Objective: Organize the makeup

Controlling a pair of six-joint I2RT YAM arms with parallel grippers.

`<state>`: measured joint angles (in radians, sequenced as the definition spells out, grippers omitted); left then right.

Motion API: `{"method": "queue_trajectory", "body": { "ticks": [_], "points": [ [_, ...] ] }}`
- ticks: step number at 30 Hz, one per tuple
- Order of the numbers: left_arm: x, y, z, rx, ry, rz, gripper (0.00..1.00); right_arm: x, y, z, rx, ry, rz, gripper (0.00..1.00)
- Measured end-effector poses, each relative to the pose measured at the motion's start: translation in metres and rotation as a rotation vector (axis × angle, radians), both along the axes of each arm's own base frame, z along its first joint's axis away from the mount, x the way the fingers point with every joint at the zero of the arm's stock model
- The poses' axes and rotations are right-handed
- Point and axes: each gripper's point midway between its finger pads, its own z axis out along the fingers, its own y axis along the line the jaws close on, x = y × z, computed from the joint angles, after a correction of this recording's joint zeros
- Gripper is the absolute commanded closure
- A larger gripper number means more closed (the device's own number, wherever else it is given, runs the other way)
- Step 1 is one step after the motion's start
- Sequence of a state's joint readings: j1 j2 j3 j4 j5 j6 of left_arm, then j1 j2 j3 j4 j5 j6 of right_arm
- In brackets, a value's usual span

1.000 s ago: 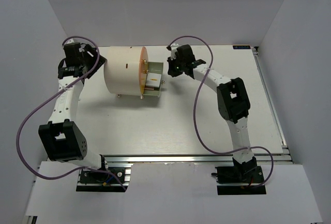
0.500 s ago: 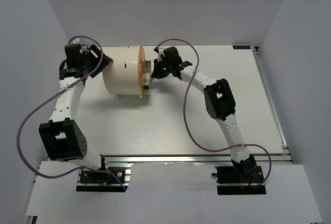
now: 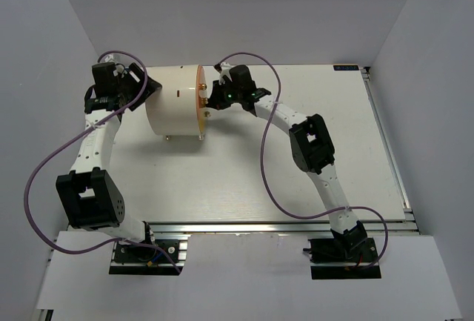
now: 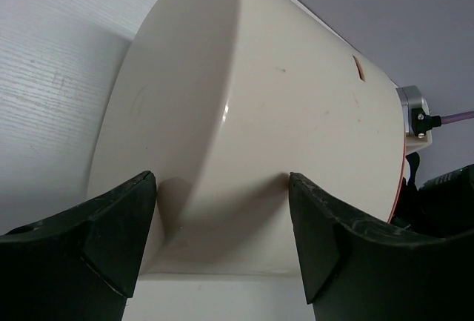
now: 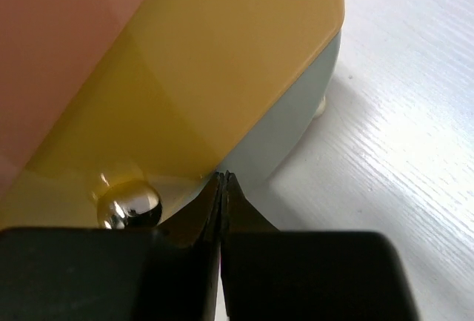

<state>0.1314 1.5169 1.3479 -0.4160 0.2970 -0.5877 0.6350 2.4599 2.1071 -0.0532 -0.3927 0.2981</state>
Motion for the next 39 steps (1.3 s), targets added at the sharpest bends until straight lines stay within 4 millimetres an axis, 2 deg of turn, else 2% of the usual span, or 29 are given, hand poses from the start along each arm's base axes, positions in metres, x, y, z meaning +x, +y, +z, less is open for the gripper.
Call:
{"method": "queue_trajectory", "body": {
  "ticks": [1, 3, 4, 5, 6, 7, 9, 13, 17, 19, 21, 24, 28, 31, 34, 39],
  "points": [
    [0.0, 0.001, 0.0, 0.003, 0.001, 0.003, 0.16, 0.0, -0.001, 0.0, -0.004, -0.012, 0.001, 0.97],
    [0.0, 0.003, 0.0, 0.012, 0.009, 0.019, 0.12, -0.004, -0.009, -0.004, -0.02, -0.015, 0.003, 0.81],
    [-0.001, 0.004, 0.0, 0.018, 0.013, 0.028, 0.1, -0.006, -0.014, -0.004, -0.028, -0.021, 0.004, 0.7],
    [-0.001, 0.006, 0.001, 0.024, 0.016, 0.038, 0.06, -0.009, -0.019, -0.003, -0.036, -0.022, 0.007, 0.54],
    [0.0, 0.007, 0.002, 0.028, 0.018, 0.045, 0.02, -0.012, -0.027, -0.001, -0.042, -0.037, 0.011, 0.14],
    [0.0, 0.009, 0.004, 0.035, 0.02, 0.056, 0.02, -0.013, -0.035, 0.004, -0.046, -0.046, 0.011, 0.11],
    [0.001, 0.012, 0.01, 0.043, 0.014, 0.074, 0.02, -0.01, -0.057, 0.02, -0.054, -0.099, 0.01, 0.11],
    [0.005, 0.025, 0.029, 0.088, -0.016, 0.131, 0.02, 0.002, -0.123, 0.074, -0.062, -0.241, -0.046, 0.11],
    [0.002, 0.04, 0.048, 0.145, -0.05, 0.2, 0.02, -0.004, -0.194, 0.12, -0.114, -0.363, -0.138, 0.11],
    [-0.004, 0.044, 0.06, 0.164, -0.078, 0.221, 0.02, -0.014, -0.215, 0.137, -0.142, -0.403, -0.165, 0.11],
    [-0.012, 0.044, 0.077, 0.169, -0.136, 0.222, 0.02, -0.029, -0.226, 0.146, -0.171, -0.415, -0.169, 0.11],
    [-0.036, 0.031, 0.099, 0.149, -0.23, 0.181, 0.02, -0.05, -0.235, 0.153, -0.202, -0.4, -0.161, 0.11],
    [-0.071, 0.008, 0.113, 0.11, -0.338, 0.085, 0.02, -0.077, -0.248, 0.147, -0.227, -0.347, -0.152, 0.11],
    [-0.09, -0.009, 0.107, 0.078, -0.374, 0.012, 0.02, -0.095, -0.265, 0.138, -0.255, -0.31, -0.176, 0.11],
    [-0.103, -0.027, 0.096, 0.038, -0.385, -0.048, 0.02, -0.104, -0.279, 0.133, -0.289, -0.294, -0.214, 0.11],
    [-0.122, -0.077, 0.08, -0.018, -0.387, -0.181, 0.02, -0.108, -0.292, 0.138, -0.304, -0.285, -0.266, 0.11]
  ]
}}
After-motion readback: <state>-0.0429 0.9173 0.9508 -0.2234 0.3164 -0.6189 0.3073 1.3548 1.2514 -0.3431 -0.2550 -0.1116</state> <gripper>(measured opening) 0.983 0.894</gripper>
